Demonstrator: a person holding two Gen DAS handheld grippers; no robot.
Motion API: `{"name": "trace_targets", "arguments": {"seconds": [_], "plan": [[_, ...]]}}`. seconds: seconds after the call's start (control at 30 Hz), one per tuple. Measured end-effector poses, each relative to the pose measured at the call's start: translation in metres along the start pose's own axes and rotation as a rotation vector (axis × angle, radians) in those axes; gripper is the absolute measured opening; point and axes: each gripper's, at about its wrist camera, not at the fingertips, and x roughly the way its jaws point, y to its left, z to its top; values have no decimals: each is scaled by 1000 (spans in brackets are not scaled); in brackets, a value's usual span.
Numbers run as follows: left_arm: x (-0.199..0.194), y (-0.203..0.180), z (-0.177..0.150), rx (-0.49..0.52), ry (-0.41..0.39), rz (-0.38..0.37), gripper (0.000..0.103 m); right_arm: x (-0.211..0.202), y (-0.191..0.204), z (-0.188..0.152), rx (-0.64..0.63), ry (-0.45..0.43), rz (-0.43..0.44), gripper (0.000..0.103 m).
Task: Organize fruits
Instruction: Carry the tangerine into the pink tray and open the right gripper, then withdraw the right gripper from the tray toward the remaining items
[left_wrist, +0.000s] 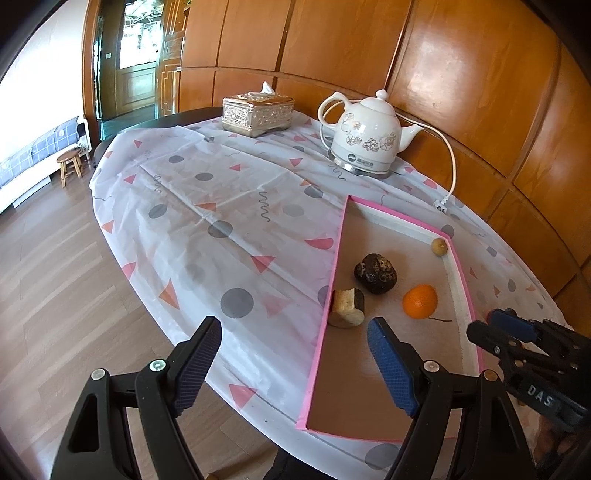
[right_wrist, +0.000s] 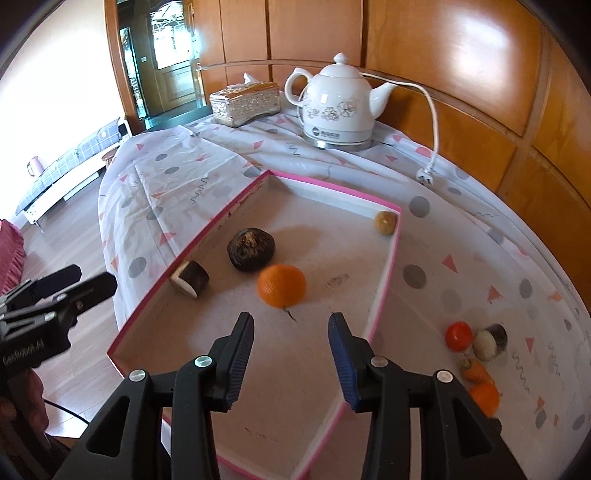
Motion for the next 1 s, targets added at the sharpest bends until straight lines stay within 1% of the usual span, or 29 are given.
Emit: {"name": "trace_targets", "arguments": {"seconds": [0.07, 0.3, 0.4, 0.57, 0.73, 1.0], "plan": [[-1, -3, 0, 7, -2, -3, 81, -6, -3, -4, 6, -10, -9, 52], [-4, -9, -2, 29, 0, -11, 82, -26, -15, -18, 4, -39, -50, 53], [-6, -14, -3, 41, 0, -22, 84, -32, -20, -22, 8, -44, -70, 53], [-10, -21, -4, 68, -7, -33, 84, -38, -29, -26, 25, -46, -94, 53], [-13, -25, -5, 83, -15, -43, 84, -45, -34, -29, 11, -50, -140, 53], [-13, -38, -8, 137, -13, -31, 84, -58, -55, -37, 7, -51, -191, 53]]}}
